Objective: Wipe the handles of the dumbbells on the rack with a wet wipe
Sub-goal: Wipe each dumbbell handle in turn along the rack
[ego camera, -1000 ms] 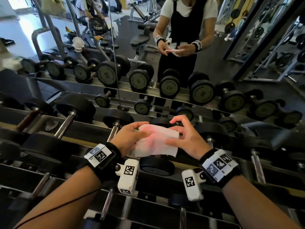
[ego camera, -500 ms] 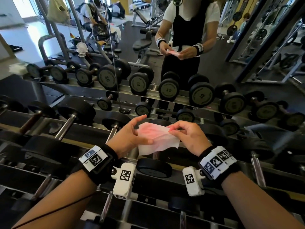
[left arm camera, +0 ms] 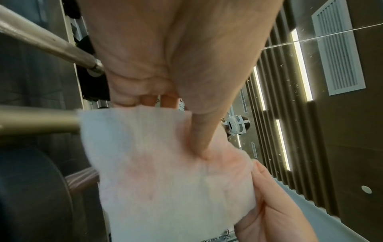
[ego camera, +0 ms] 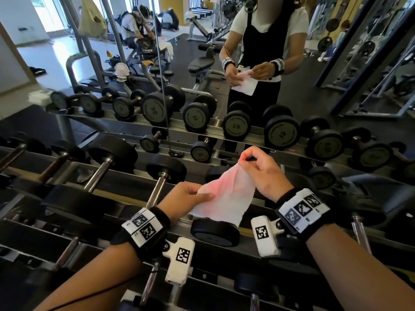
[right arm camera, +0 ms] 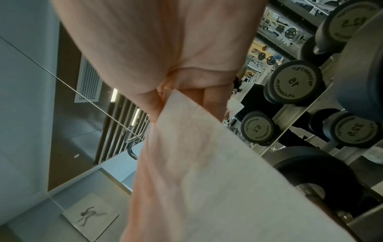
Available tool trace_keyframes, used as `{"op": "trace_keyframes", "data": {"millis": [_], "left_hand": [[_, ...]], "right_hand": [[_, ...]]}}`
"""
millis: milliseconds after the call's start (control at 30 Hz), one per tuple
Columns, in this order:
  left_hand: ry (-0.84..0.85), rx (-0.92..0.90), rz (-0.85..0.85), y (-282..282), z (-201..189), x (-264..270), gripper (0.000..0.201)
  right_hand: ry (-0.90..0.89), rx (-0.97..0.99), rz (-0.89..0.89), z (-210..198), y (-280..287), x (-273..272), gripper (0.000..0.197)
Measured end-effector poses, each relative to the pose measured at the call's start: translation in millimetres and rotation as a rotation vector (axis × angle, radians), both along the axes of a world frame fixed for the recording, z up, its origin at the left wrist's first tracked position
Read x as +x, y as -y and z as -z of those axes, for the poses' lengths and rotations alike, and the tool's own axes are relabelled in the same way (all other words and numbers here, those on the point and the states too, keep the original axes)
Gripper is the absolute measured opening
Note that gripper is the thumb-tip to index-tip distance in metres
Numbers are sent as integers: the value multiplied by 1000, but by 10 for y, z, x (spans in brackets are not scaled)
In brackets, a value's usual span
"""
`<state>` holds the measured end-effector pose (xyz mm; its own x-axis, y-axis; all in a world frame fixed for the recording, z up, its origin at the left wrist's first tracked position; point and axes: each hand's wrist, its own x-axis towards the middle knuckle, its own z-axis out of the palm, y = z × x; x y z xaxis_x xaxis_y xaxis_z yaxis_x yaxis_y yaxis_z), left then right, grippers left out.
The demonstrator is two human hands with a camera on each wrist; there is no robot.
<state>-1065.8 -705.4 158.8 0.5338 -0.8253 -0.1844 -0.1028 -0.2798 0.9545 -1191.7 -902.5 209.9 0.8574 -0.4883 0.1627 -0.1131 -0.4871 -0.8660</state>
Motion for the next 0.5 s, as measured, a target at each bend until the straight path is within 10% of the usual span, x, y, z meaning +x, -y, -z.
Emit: {"op": "trace_keyframes", "data": {"millis": [233,333,500], "left_hand": [[-375,-42,-269,124,107,-139,41],[-247,8,-340,139,183,-98,33],[6,105,-436,115,258,-13,46]], "right_hand": [[-281,777,162,358,-137,6,41],[-187,632,98,452,-157,-44,62],[-322,50,3,438,-121,-83,38]]}}
